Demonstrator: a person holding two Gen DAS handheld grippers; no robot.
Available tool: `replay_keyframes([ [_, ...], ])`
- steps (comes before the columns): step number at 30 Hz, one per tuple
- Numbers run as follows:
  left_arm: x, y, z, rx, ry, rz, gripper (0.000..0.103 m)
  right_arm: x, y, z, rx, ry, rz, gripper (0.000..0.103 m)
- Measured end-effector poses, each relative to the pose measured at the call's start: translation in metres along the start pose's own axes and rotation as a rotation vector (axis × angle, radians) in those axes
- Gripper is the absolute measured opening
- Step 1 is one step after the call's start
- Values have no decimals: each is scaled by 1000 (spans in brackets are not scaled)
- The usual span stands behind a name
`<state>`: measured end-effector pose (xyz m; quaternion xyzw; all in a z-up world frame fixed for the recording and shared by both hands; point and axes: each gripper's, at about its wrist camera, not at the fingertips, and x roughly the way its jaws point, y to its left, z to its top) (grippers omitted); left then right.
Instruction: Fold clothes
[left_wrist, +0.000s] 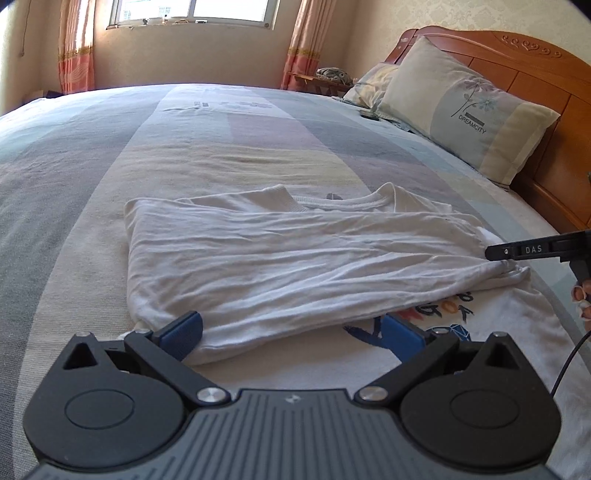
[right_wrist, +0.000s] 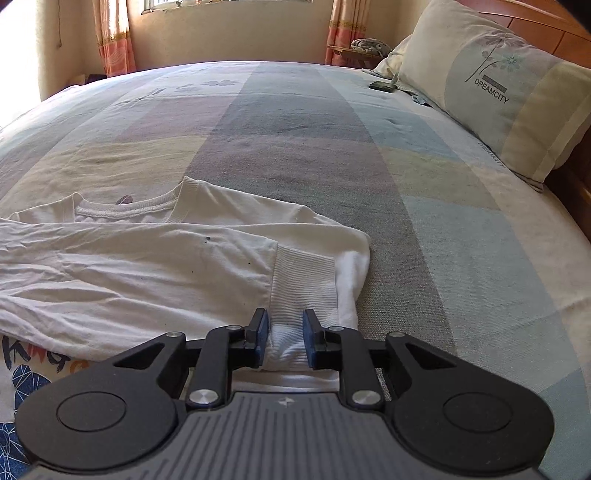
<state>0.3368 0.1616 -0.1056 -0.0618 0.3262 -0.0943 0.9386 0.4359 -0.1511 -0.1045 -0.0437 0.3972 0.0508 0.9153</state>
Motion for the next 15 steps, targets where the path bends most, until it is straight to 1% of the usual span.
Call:
replay_keyframes([
  [1,-2,-1,1,2,-18,3,102,-5,2,2,0,-18,1,27],
  [4,-6,-1,3,18,-13,8,102,-16,8,5,-26,-101,45,35],
  [5,-7,-1,4,24,-9,10,102,-13,10,5,-37,-94,48,41],
  [6,-9,-1,5,30,-5,11,102,-9,13,6,-48,-74,45,43],
  [8,-12,-1,6,41,2,14,102,5,14,4,-64,-3,18,43],
  [9,-13,-1,7,46,6,16,102,8,11,3,-50,8,15,43],
  [12,-17,-1,10,63,17,20,102,-5,10,7,5,-22,50,43],
  [14,-29,4,14,85,0,55,102,-17,18,12,6,-55,102,43],
  [15,-37,12,14,75,-16,67,102,-22,25,16,-5,-64,132,43],
])
